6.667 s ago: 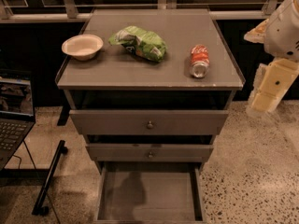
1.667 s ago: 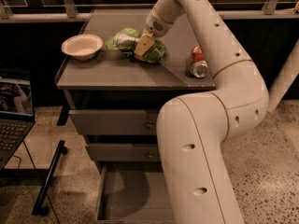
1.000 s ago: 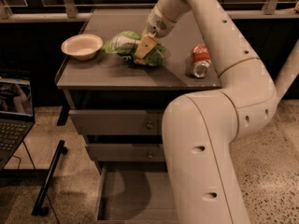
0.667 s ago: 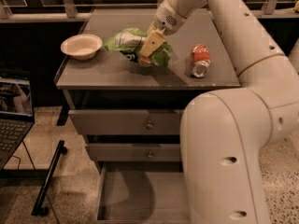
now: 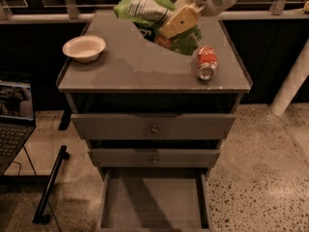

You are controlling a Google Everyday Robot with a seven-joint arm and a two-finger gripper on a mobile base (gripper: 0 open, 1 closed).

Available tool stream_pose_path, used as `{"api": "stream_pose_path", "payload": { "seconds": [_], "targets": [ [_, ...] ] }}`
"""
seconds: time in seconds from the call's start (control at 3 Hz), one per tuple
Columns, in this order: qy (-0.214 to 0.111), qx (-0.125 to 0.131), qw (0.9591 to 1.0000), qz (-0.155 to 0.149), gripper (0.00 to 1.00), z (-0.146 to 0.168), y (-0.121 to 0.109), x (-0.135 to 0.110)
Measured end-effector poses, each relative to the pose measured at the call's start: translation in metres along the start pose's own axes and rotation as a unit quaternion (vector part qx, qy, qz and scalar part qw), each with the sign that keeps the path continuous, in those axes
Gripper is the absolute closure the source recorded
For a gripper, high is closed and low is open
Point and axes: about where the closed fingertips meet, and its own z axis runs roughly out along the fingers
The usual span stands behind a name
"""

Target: Place green rice chip bag into bottom drawer

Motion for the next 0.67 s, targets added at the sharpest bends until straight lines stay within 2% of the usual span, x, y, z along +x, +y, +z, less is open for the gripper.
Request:
{"api": "stream_pose_path", "payload": {
  "seconds": [0.33, 0.67],
  "targets": [
    [-0.067, 0.037, 0.997, -0.006, 1.0, -0.03, 0.045, -0.03],
    [-0.079, 0.052, 0.9954, 0.018, 1.0, -0.023, 0.051, -0.015]
  ]
}}
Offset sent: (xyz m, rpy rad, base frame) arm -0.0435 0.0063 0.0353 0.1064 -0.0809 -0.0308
